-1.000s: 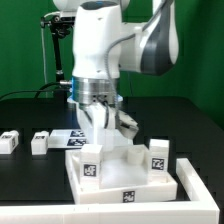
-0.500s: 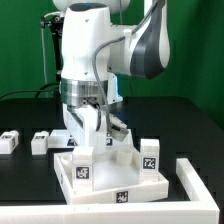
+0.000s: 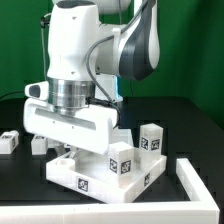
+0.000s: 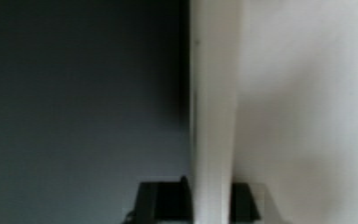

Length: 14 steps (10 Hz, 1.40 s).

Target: Assemble square table

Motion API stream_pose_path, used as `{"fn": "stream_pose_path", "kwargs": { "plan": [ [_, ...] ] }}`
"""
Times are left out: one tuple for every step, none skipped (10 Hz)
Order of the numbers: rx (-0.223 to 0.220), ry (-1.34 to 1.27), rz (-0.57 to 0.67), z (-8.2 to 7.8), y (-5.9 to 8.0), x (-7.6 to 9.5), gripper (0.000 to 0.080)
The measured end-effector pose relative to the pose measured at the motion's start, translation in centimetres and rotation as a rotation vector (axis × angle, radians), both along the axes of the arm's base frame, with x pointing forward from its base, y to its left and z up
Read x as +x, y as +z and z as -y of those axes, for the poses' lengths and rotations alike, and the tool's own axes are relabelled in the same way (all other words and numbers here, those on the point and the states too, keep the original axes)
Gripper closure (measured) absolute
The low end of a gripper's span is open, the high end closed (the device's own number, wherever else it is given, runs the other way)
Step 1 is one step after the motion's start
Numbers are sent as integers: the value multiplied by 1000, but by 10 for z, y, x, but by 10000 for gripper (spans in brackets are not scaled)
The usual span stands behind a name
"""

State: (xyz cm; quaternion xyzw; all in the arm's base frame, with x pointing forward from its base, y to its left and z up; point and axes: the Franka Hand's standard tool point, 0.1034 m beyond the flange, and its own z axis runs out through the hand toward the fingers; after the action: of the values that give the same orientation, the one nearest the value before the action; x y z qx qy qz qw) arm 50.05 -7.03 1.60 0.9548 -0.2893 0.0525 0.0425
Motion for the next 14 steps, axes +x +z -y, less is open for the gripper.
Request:
{"fn": "stream_pose_path", "kwargs": {
  "plan": [
    [-1,33,-1,0,1,0,744],
    [-9,98,-9,0,2,1,744],
    [-14,139,-12,1,2,1,744],
    [-20,194,-18,2,3,2,744],
    [-25,230,-22,3,3,3,744],
    [-36,302,-28,2,4,5,744],
    [-54,391,-24,-7,3,16,742],
    [-57,432,-20,-16,4,24,742],
    [-69,507,-13,-24,7,34,742],
    [-79,560,-9,-27,8,37,742],
    [-87,608,-16,-24,9,37,742],
    [-97,669,-22,-23,9,38,742],
    [-104,710,-26,-23,10,39,742],
    [-109,740,-29,-22,11,40,742]
  ]
}}
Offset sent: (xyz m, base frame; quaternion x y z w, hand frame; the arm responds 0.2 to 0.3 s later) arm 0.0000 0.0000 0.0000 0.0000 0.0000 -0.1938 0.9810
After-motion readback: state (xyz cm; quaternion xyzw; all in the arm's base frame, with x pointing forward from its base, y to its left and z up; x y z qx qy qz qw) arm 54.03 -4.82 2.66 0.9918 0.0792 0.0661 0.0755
